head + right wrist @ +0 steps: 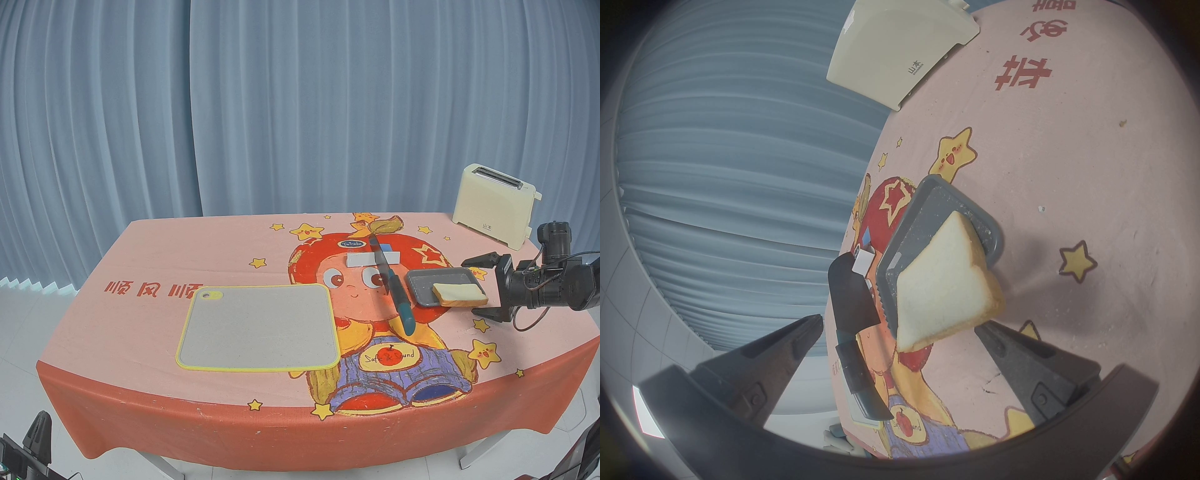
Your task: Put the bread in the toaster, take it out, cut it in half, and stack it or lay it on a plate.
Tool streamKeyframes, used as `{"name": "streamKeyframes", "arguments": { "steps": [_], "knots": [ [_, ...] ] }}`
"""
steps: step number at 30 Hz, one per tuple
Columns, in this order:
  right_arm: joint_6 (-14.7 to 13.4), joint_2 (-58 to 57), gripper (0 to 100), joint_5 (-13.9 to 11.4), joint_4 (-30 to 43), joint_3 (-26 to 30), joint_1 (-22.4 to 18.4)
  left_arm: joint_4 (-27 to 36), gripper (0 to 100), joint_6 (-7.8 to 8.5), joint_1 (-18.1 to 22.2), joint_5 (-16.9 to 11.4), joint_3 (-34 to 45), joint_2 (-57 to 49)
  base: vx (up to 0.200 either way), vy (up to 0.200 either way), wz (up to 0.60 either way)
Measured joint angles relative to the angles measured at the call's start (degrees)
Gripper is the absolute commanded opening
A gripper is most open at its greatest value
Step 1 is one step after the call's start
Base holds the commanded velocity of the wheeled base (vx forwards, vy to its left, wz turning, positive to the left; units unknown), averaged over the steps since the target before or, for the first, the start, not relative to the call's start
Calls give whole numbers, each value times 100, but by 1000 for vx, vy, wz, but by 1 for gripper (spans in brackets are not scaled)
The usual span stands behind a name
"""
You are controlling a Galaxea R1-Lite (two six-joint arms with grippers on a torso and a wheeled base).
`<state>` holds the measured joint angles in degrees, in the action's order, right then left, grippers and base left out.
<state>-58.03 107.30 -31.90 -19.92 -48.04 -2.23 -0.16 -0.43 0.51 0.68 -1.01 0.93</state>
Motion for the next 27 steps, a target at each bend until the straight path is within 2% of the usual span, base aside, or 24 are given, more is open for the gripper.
{"name": "streamKeyframes", "arguments": {
  "steps": [8, 11, 12, 27],
  "knots": [
    [-33, 199, 100, 0, -2, -149, -41, 0, 0, 0, 0, -2, 0, 0, 0, 0, 0],
    [-189, 240, 100, 2, 0, -197, -51, 0, 0, 0, 0, -2, 0, 0, 0, 0, 0],
    [-260, 257, 0, 0, 0, -236, -52, 0, 0, 0, 0, 0, 0, 0, 0, 0, 0],
    [-333, 439, 0, 18, 5, -335, -30, 0, 0, 0, 0, -2, 0, 0, 0, 0, 0]
  ]
}}
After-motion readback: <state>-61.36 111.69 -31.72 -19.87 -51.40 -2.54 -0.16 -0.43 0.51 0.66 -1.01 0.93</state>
